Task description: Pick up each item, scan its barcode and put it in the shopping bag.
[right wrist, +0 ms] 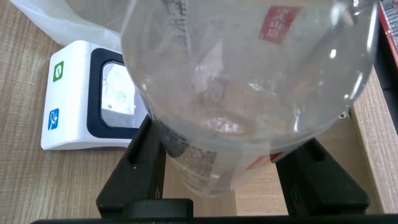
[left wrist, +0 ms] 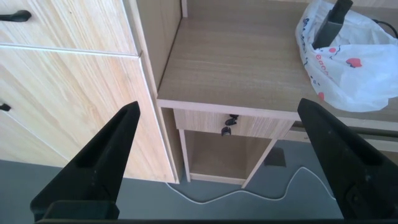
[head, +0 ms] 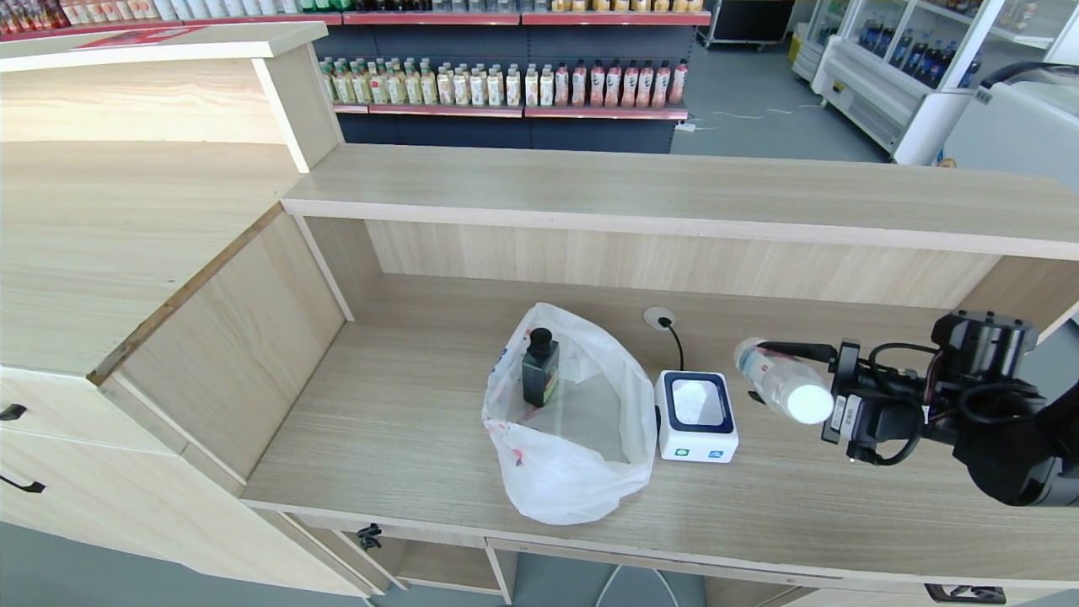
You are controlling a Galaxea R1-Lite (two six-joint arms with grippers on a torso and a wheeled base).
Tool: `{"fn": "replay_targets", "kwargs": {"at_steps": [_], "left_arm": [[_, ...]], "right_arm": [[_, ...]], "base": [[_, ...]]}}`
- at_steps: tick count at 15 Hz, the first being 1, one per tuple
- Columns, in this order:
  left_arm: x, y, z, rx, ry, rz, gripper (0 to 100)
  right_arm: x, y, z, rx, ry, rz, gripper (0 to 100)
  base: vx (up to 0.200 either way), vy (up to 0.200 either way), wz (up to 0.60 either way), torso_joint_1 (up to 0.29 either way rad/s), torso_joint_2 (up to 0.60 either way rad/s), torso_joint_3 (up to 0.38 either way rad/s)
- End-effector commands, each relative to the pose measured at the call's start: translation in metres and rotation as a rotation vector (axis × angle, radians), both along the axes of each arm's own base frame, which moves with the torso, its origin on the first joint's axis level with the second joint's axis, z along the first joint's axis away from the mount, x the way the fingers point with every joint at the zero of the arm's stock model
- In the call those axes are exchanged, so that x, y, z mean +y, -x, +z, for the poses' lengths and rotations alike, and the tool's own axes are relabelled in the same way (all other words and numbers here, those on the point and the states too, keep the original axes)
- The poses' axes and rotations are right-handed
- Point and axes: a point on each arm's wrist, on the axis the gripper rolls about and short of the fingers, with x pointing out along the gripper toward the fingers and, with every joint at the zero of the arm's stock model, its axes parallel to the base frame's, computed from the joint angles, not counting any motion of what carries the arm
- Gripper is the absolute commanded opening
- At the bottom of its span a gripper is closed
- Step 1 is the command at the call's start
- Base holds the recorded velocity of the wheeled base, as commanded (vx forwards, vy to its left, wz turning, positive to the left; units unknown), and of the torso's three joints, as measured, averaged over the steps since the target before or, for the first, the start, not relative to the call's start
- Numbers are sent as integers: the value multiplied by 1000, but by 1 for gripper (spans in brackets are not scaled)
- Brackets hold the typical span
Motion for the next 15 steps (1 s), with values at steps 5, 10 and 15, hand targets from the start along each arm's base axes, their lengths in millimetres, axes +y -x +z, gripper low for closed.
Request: {"fn": "replay_targets", "kwargs": {"at_steps": [5, 10, 15], "left_arm": [[0, 0, 0, 0, 1, 0, 100], [0, 0, 0, 0, 1, 0, 100], [0, 0, 0, 0, 1, 0, 100]], "right_arm": [[1, 1, -1, 51, -43, -7, 0], [0, -7, -8, 35, -85, -11, 0], [6, -13, -16, 4, -94, 6, 0]], "base": [[0, 0, 0, 0, 0, 0], [0, 0, 0, 0, 0, 0], [0, 0, 0, 0, 0, 0]]}}
